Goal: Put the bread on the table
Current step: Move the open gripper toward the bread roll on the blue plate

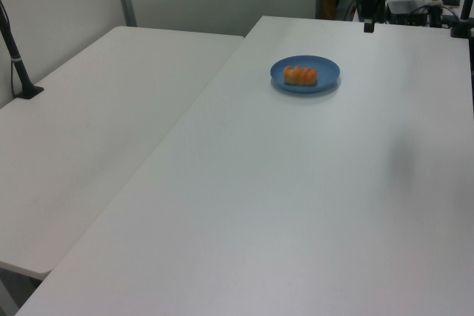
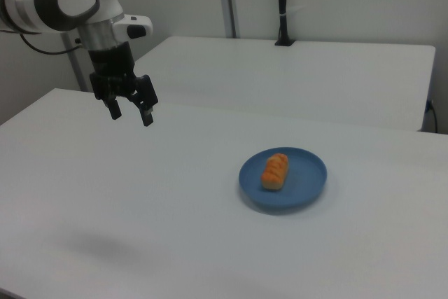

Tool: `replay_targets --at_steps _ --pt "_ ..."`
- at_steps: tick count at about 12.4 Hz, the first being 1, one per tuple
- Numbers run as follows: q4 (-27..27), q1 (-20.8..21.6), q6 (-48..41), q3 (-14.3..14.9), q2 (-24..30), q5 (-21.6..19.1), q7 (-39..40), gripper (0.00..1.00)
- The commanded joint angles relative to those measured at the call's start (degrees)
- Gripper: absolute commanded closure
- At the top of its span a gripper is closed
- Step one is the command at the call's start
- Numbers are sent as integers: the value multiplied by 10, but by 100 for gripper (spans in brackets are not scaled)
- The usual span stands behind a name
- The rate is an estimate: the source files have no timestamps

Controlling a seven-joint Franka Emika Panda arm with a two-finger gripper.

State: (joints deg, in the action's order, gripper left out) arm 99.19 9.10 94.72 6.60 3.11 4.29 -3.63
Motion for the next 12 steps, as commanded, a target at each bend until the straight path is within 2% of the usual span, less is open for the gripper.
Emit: replay_targets --at_steps 1,6,8,10,12 --pt "0 2 -1 3 3 -2 5 0" --pt "-2 1 -1 5 3 -2 14 0" --pt "-21 -10 0 19 -12 -2 77 0" --pt "-64 -25 0 39 -55 -3 139 0" --pt "-94 -56 13 41 -86 -12 179 0"
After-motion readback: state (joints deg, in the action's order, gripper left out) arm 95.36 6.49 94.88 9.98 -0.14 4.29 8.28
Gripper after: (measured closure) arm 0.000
